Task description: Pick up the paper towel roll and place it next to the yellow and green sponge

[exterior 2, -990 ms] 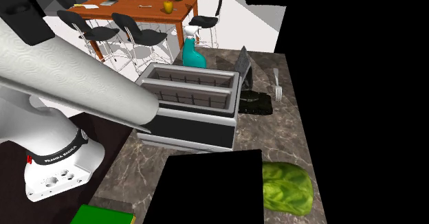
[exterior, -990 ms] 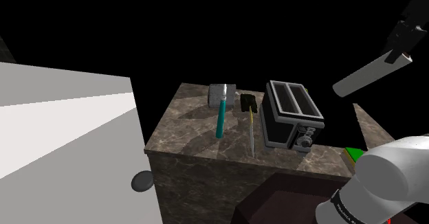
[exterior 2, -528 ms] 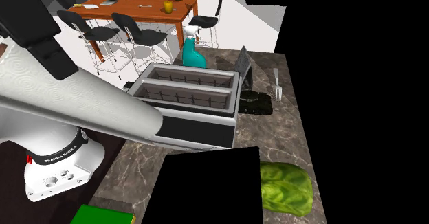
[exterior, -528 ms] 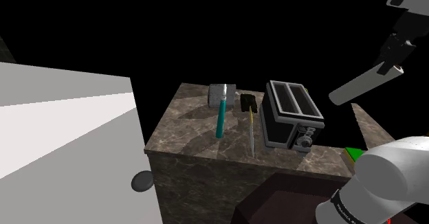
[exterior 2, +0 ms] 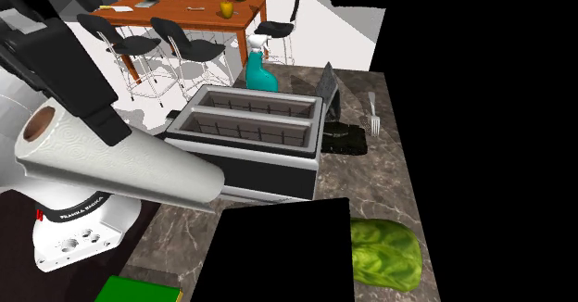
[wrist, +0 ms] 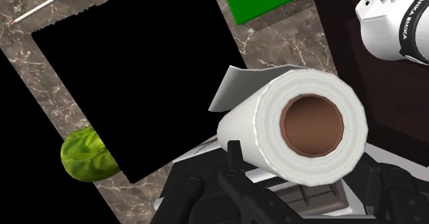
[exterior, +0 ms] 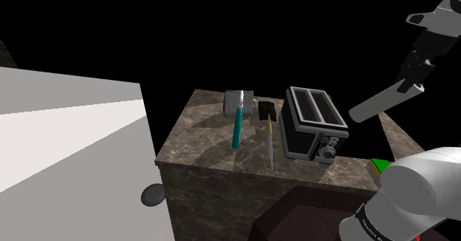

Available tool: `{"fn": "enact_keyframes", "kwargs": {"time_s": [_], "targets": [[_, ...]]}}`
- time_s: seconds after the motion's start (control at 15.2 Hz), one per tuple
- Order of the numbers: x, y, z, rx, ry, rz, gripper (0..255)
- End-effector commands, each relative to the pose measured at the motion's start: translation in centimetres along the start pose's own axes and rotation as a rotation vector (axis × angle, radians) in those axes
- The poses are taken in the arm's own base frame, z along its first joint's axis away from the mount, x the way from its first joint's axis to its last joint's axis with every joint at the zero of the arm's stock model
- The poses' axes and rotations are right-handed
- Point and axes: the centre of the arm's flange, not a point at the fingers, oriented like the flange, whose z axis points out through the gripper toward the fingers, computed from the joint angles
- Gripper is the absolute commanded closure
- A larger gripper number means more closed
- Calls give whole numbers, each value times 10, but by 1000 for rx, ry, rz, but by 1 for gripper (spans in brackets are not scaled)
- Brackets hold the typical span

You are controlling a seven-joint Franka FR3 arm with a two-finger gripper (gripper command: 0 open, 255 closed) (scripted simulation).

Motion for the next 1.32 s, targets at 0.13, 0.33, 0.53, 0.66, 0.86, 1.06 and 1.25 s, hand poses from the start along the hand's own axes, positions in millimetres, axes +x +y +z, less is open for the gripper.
{"fn": "enact_keyframes", "kwargs": {"time_s": [0.13, 0.33, 0.53, 0.66, 0.86, 1.06, 1.25], "targets": [[-1, -2, 21, 0, 0, 0, 255], [-2, -3, 37, 0, 0, 0, 255], [-3, -4, 53, 0, 0, 0, 255], [-3, -4, 63, 0, 0, 0, 255], [-4, -5, 79, 0, 0, 0, 255], [-5, -6, 95, 0, 0, 0, 255], [-6, -7, 111, 0, 0, 0, 255]]}}
